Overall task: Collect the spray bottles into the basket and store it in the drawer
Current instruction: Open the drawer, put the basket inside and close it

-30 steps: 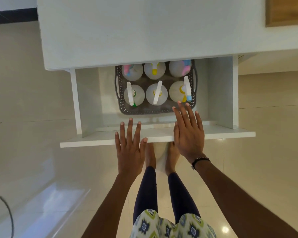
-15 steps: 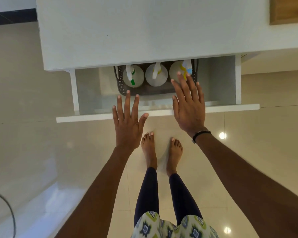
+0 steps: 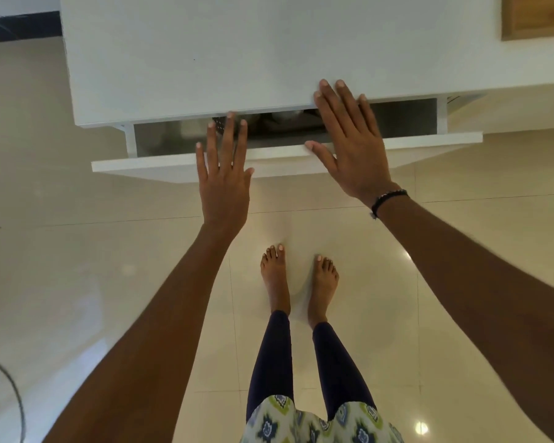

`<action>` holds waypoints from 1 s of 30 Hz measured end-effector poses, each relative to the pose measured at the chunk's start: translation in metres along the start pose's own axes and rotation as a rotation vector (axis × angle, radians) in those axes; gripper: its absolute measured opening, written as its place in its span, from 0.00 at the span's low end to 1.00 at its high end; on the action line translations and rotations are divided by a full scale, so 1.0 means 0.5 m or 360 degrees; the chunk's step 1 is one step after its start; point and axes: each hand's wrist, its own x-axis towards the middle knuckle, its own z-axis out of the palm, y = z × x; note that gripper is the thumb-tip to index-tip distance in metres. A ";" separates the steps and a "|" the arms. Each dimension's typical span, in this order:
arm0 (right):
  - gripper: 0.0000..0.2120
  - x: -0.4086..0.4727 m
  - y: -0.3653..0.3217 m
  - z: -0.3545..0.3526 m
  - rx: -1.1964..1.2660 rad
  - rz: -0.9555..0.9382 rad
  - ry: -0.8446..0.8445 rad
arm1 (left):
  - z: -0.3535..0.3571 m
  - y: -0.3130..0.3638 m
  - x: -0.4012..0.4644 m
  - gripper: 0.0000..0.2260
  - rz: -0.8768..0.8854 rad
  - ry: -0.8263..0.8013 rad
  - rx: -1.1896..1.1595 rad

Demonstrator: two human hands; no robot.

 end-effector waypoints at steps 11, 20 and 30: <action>0.23 0.019 0.013 -0.035 -0.0013 -0.0120 0.0182 | -0.078 -0.002 0.095 0.33 0.0086 0.0066 -0.0142; 0.24 0.033 0.037 -0.039 0.0056 -0.0091 0.0333 | -0.092 0.034 0.116 0.25 -0.0073 0.0034 -0.0085; 0.25 0.023 0.011 -0.054 0.0204 -0.0030 0.0212 | -0.092 0.018 0.104 0.22 -0.0041 -0.0069 0.0147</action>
